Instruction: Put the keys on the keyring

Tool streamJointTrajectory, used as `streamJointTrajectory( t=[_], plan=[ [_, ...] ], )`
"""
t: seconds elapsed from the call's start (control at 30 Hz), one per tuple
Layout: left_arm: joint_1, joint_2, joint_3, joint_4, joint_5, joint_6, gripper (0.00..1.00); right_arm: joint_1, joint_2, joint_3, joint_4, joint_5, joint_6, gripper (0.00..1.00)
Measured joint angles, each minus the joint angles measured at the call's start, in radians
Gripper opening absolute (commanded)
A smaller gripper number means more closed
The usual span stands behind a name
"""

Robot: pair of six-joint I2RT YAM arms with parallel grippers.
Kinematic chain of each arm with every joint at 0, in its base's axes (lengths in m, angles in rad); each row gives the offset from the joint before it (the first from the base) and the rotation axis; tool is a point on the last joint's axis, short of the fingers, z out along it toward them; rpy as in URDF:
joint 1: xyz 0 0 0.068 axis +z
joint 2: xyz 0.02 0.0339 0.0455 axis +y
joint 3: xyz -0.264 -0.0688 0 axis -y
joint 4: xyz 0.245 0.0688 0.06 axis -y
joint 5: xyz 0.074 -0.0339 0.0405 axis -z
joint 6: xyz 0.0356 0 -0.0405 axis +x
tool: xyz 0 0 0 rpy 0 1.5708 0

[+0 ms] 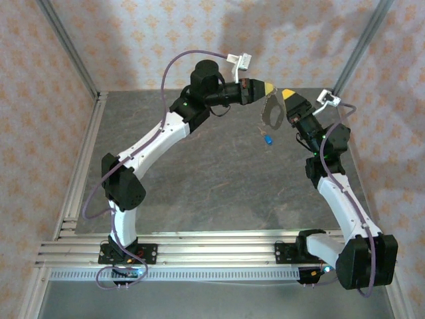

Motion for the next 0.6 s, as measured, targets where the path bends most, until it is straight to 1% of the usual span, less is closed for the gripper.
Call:
streamJointTrajectory(
  t=[0.2, 0.5, 0.6],
  plan=[
    [0.001, 0.02, 0.023, -0.042, 0.056, 0.039, 0.0, 0.0, 0.003, 0.0, 0.021, -0.055, -0.005, 0.21],
    [0.002, 0.035, 0.023, -0.055, 0.074, 0.042, 0.0, 0.014, 0.058, 0.0, 0.089, -0.069, 0.024, 0.2],
    [0.005, 0.035, 0.023, -0.056, 0.076, 0.042, 0.0, 0.03, 0.067, 0.0, 0.09, -0.068, 0.023, 0.18]
  ],
)
